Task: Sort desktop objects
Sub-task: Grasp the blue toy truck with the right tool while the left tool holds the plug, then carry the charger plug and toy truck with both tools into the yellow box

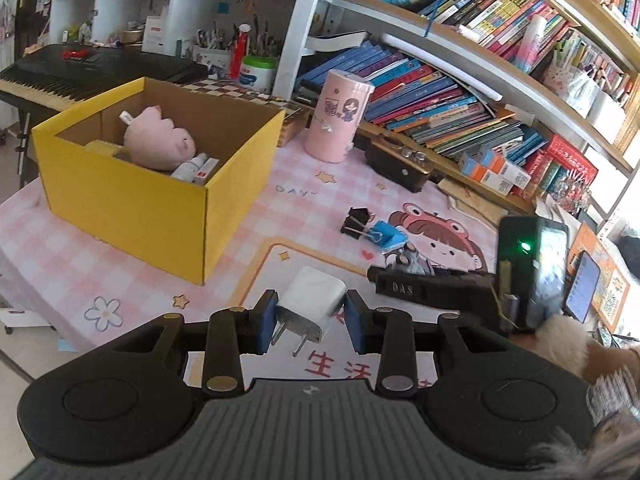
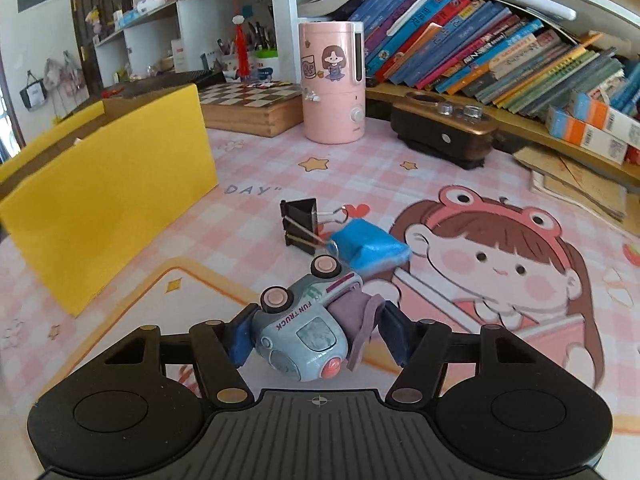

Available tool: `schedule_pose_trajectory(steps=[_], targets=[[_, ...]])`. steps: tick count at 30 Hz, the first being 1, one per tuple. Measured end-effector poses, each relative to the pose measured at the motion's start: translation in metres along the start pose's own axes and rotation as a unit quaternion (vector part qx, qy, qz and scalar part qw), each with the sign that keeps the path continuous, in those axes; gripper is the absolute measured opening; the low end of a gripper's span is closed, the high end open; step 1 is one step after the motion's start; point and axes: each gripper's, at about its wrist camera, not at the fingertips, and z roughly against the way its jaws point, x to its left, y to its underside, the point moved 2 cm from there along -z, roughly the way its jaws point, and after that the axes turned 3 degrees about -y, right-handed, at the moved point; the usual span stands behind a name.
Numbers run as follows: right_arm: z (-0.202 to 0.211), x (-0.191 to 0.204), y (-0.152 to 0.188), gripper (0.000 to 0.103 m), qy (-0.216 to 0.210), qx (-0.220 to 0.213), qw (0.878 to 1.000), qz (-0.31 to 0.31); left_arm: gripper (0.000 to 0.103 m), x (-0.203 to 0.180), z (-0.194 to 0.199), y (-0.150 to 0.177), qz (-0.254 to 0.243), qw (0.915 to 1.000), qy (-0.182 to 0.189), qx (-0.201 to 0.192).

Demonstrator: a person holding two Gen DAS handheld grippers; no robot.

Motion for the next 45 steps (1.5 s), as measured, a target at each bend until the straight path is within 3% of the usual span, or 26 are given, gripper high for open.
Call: schedule_pose_trajectory(steps=[9, 16, 22, 32, 45], targets=[[0.049, 0.002, 0.01, 0.064, -0.023, 0.026, 0.999, -0.036, 0.034, -0.006, 0.007, 0.001, 0.002, 0.9997, 0.024, 0.003], [0.09, 0.016, 0.009, 0.064, -0.053, 0.022, 0.996, -0.075, 0.034, 0.0, 0.018, 0.003, 0.0, 0.9992, 0.041, 0.004], [0.115, 0.036, 0.016, 0.065, -0.043, 0.018, 0.996, -0.081, 0.034, 0.015, 0.031, 0.007, -0.004, 0.9981, 0.062, 0.003], [0.147, 0.095, 0.038, 0.065, -0.001, 0.007, 0.995, -0.097, 0.034, 0.061, 0.055, 0.018, -0.024, 0.9942, 0.103, 0.017], [0.172, 0.207, 0.066, 0.065, 0.027, 0.005, 0.996, -0.084, 0.034, 0.159, 0.105, 0.033, -0.007, 0.9903, 0.138, 0.014]])
